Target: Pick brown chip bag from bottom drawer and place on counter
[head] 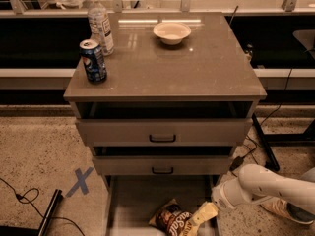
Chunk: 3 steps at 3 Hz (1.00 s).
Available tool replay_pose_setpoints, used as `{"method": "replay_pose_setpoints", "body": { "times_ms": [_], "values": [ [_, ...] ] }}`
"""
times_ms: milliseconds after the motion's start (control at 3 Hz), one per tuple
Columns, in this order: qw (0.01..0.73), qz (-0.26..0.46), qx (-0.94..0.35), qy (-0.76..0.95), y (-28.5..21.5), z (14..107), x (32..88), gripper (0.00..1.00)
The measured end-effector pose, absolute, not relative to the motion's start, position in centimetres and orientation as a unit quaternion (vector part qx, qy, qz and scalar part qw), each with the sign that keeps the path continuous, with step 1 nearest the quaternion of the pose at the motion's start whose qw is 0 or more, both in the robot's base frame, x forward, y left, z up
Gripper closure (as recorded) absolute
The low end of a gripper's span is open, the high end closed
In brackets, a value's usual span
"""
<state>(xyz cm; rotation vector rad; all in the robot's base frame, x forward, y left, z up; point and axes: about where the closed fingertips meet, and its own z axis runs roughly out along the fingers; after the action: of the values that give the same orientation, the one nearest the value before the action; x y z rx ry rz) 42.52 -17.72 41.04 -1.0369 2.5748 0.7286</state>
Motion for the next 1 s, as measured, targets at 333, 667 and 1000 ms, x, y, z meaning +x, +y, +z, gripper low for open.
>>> {"method": "replay_pose_setpoints", "body": {
  "times_ms": [333, 667, 1000],
  "values": [
    [0.165, 0.268, -0.37, 0.874, -17.4, 36.5, 42.6, 0.0],
    [0.165, 0.268, -0.37, 0.874, -17.4, 36.5, 42.6, 0.0],
    [0.159, 0.274, -0.305, 0.898, -17.8, 33.2, 42.1, 0.0]
  ]
}}
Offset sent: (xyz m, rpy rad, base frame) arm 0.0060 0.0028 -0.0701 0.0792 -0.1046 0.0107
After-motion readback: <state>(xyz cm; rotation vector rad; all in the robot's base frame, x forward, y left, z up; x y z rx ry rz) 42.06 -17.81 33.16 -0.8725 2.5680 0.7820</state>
